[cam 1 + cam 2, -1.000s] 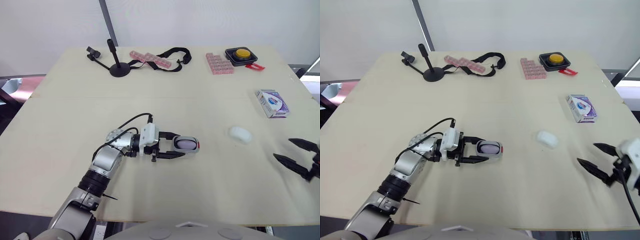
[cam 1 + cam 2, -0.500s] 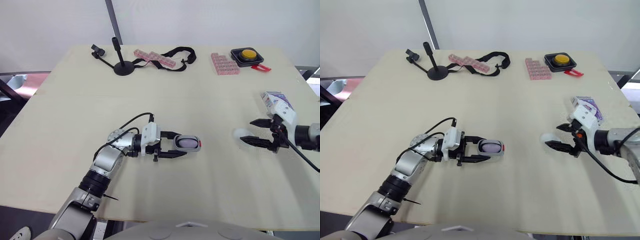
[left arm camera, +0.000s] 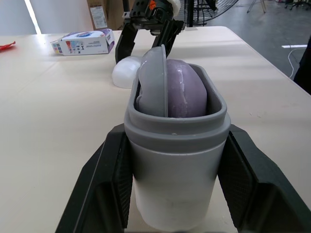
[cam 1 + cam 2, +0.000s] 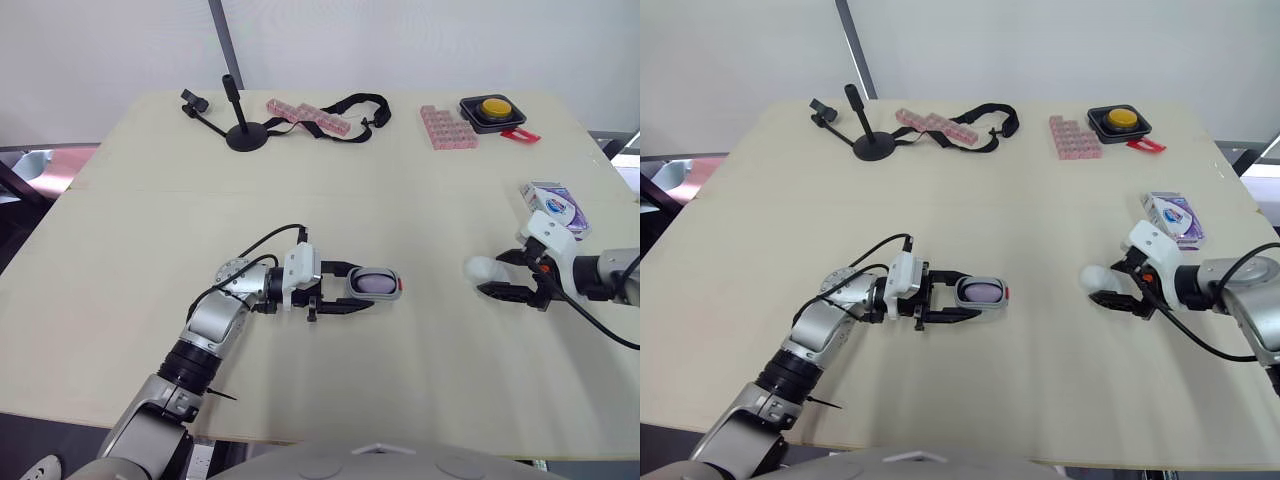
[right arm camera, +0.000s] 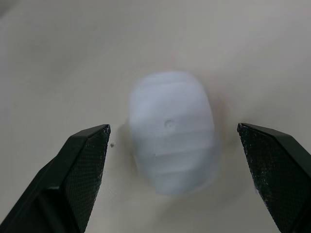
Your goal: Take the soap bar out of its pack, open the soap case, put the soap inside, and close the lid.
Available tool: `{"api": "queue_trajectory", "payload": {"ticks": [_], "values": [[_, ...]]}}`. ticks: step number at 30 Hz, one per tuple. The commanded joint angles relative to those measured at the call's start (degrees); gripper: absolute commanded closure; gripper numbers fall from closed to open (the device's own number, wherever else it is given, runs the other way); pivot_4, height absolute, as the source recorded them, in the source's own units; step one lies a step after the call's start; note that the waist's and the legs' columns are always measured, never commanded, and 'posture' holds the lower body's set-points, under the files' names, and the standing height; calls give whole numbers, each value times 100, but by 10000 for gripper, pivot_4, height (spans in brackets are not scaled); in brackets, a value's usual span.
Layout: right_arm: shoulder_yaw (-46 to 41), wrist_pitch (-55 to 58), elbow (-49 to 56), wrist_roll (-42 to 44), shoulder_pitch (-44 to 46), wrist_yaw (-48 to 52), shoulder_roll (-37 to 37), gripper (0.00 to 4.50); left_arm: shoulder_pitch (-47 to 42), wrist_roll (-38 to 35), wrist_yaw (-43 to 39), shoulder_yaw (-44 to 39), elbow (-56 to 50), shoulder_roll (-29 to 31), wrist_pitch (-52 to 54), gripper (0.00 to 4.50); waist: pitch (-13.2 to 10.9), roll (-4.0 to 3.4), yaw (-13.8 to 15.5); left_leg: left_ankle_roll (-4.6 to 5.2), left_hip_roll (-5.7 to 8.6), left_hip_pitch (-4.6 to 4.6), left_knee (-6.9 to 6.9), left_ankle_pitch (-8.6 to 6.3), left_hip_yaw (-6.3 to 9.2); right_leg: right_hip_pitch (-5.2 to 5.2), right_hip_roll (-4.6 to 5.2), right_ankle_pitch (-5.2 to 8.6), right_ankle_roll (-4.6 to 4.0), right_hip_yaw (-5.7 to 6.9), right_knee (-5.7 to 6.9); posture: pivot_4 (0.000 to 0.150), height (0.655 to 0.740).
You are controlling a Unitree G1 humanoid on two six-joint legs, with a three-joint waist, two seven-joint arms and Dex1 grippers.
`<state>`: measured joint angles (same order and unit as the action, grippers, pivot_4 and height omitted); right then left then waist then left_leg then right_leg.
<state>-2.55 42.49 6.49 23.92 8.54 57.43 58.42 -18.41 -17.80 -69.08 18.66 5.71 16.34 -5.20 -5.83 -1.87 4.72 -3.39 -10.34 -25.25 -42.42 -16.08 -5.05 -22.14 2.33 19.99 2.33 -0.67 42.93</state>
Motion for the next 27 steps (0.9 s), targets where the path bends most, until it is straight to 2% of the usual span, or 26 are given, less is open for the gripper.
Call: {"api": "queue_trajectory", "payload": {"ticks": [1,4,11,12,27], "values": [[-95,-90,-7,-49,80,-27,-49,324,-39,8,36,-45,-129,37,20,25940,0,1,2,0,0,0,0,0,0,0,0,0,0,0,0,1500,7096],[-109,-71,9,-37,74,-22,-69,324,-39,15,41,-40,-125,38,22,25940,0,0,1,0,0,0,0,0,-1,0,0,0,0,-1,0,1500,7096],[-110,-84,68,-46,-2,-6,-90,22784,-56,24,54,-8,-103,3,20,25940,0,0,0,0,0,1,0,0,-2,0,0,0,0,-2,0,1500,7096],[-111,-77,75,-44,-14,0,-83,24961,-63,29,56,-4,-92,-3,16,25940,0,0,2,0,0,1,0,0,-1,0,0,0,0,-2,0,1500,7096],[-62,7,314,-1,168,188,99,25461,-89,51,37,7,-30,18,22,25940,0,0,5,0,0,1,0,0,-2,0,0,0,0,-3,0,1500,7096]]}}
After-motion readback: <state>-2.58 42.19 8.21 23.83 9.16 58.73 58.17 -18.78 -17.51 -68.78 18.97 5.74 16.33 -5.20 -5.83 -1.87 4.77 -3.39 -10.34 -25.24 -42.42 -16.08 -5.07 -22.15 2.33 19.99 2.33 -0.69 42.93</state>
